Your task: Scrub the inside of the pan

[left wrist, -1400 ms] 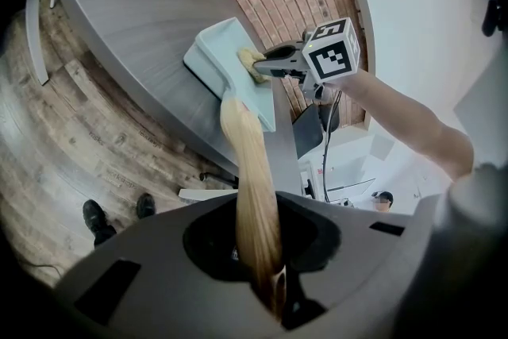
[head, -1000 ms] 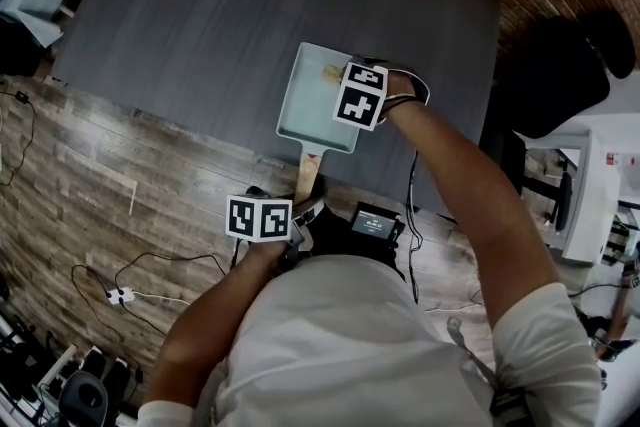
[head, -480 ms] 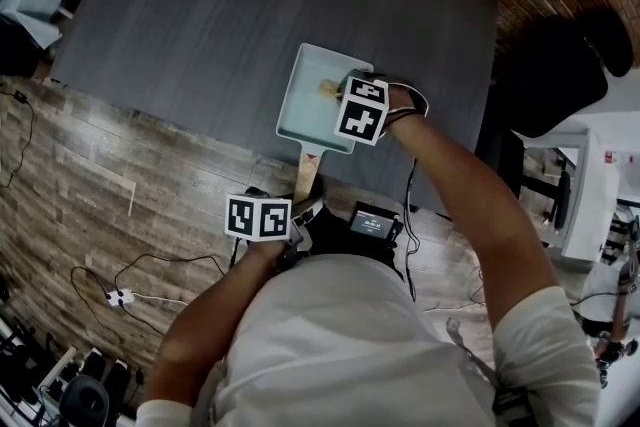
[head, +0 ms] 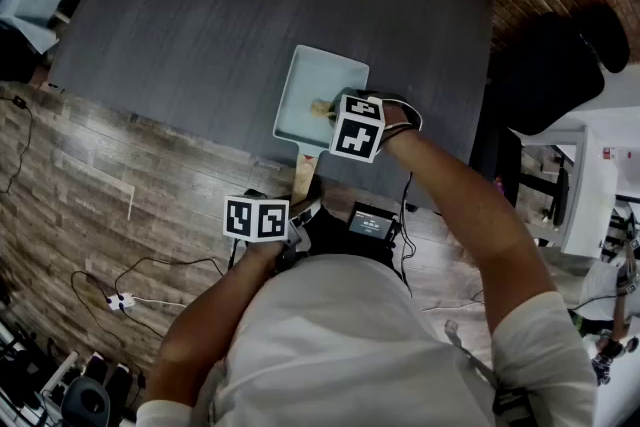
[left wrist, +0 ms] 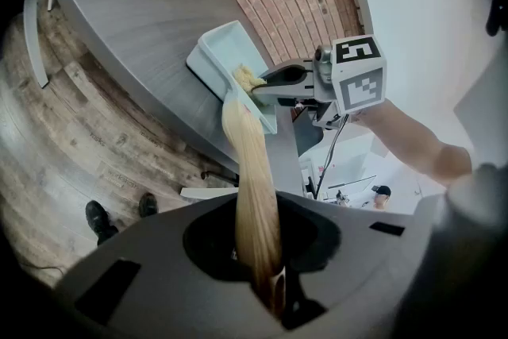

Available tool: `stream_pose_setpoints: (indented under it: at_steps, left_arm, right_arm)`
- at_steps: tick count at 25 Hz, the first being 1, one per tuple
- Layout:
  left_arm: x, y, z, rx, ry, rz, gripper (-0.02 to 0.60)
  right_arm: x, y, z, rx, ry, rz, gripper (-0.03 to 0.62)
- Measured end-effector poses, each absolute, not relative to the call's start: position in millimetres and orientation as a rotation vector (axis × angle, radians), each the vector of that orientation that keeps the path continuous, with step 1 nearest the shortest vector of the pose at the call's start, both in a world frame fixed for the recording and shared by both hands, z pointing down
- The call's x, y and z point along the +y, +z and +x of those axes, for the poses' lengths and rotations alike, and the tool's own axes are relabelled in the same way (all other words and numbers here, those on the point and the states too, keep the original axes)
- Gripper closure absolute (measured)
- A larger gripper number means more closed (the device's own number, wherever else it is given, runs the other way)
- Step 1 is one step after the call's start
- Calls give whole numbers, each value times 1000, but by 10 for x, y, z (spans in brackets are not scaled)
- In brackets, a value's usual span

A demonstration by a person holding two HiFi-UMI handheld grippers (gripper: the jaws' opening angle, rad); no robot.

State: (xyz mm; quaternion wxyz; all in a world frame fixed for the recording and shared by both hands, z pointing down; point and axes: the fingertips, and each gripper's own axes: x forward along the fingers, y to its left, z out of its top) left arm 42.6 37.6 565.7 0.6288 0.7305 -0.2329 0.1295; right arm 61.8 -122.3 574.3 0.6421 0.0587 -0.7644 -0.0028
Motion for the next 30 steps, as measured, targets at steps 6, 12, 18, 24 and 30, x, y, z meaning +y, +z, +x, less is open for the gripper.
stream_pose_setpoints:
  at_steps: [6, 12, 18, 24, 30]
  left_arm:
    - [369, 5656, 431, -531, 296, 1676, 522]
    - [374, 5652, 431, -526, 305, 1677, 522]
    - [382, 5657, 424, -524, 308, 1676, 521]
    - [394, 5645, 445, -506, 300, 1678, 520]
    - [411, 5585, 478, -463, 291, 1718, 479]
  right_arm:
    - [-1060, 5731, 561, -1772, 116, 100, 545]
    - [-885, 5728, 503, -1768, 192, 19, 546]
    - [-708, 5730, 483, -1739, 332, -69, 546]
    - [-677, 5697, 471, -1754, 416, -123, 546]
    - [-686, 5668, 457, -1762, 446, -140, 546]
